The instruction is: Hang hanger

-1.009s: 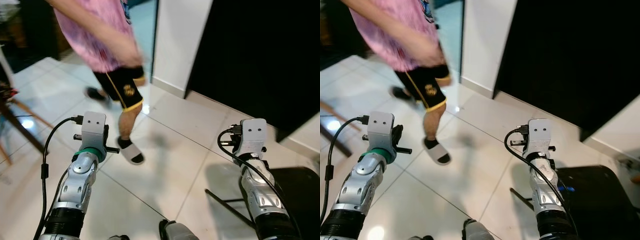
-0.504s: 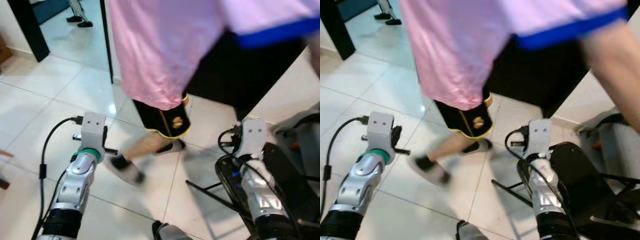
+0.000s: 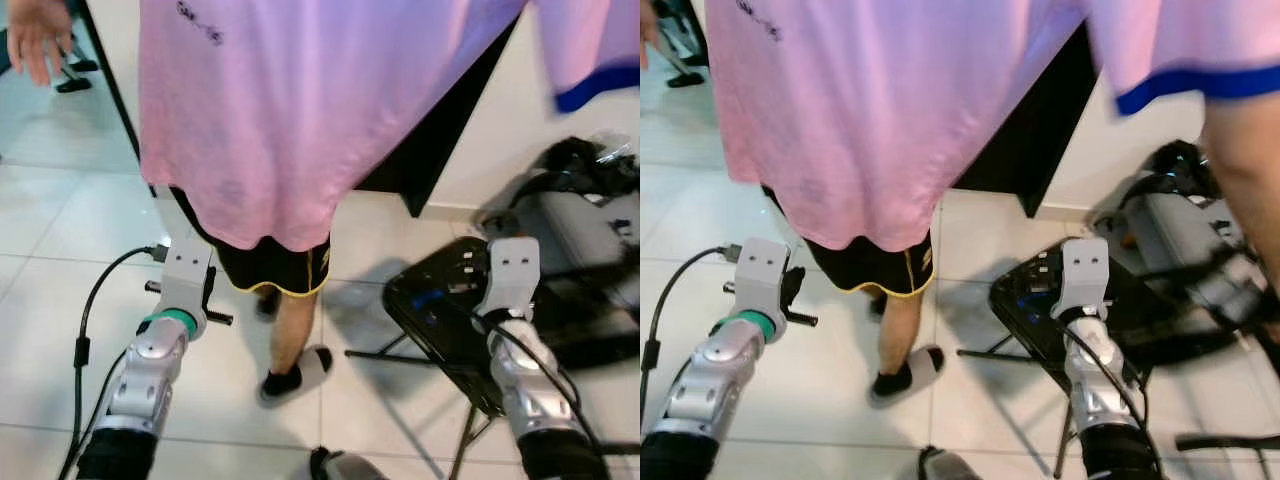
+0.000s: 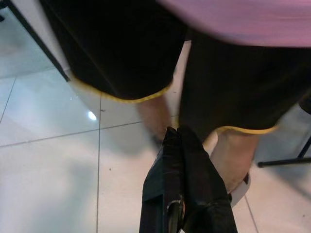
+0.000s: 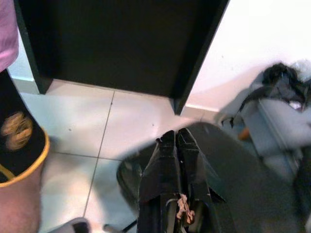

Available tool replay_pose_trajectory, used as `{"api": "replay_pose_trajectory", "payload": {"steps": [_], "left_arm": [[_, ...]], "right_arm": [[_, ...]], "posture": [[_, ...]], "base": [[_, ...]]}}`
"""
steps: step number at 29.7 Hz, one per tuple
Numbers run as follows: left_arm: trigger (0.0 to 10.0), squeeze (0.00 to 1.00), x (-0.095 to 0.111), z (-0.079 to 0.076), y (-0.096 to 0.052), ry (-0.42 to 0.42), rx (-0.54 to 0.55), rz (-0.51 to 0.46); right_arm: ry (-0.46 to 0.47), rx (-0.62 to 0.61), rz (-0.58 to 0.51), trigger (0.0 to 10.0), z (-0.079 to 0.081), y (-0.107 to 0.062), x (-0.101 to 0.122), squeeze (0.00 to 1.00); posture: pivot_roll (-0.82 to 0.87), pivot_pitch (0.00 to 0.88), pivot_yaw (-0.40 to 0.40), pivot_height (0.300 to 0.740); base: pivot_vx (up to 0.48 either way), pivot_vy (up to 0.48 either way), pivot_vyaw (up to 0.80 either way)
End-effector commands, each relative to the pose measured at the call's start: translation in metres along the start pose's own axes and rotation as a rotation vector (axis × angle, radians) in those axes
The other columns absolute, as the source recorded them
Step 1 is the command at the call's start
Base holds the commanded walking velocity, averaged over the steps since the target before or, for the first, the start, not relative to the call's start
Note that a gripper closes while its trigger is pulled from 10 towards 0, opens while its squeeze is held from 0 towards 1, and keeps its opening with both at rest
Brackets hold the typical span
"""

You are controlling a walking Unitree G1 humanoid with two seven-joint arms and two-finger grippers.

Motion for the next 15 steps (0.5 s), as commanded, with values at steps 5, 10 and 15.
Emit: {"api": "replay_pose_trajectory", "payload": {"steps": [5,10,15], "left_arm": [[10.0,0.0,0.0018,-0.0072,-0.0002,-0.006,-0.036,-0.006],[10.0,0.0,0.0031,-0.0081,-0.0007,-0.001,-0.053,-0.014],[10.0,0.0,0.0039,-0.0099,-0.0023,0.005,-0.07,-0.022]], "right_arm": [[0.0,-0.013,0.016,10.0,-0.0047,-0.0021,-0.0037,0.0],[0.004,-0.014,0.009,10.0,-0.0044,-0.0025,-0.0021,0.0],[0.008,-0.015,0.004,10.0,-0.0036,-0.0027,-0.001,0.0]], "posture": [[-0.05,0.03,0.027,0.74],[-0.05,0.036,0.031,0.74],[-0.05,0.036,0.031,0.74]], "base": [[0.0,0.0,-0.78],[0.0,0.0,-0.79],[0.0,0.0,-0.78]]}}
Point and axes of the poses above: a point about 5 cm out from each wrist's last joint towards the gripper, its own y axis pointing out of the wrist towards the gripper, its own x axis along the axis of the wrist's last joint, z = x × y, the point moved 2 cm from there along y, pointing out of the wrist towards the gripper, and after that the axes turned 14 degrees about y, right-handed, at the moved point
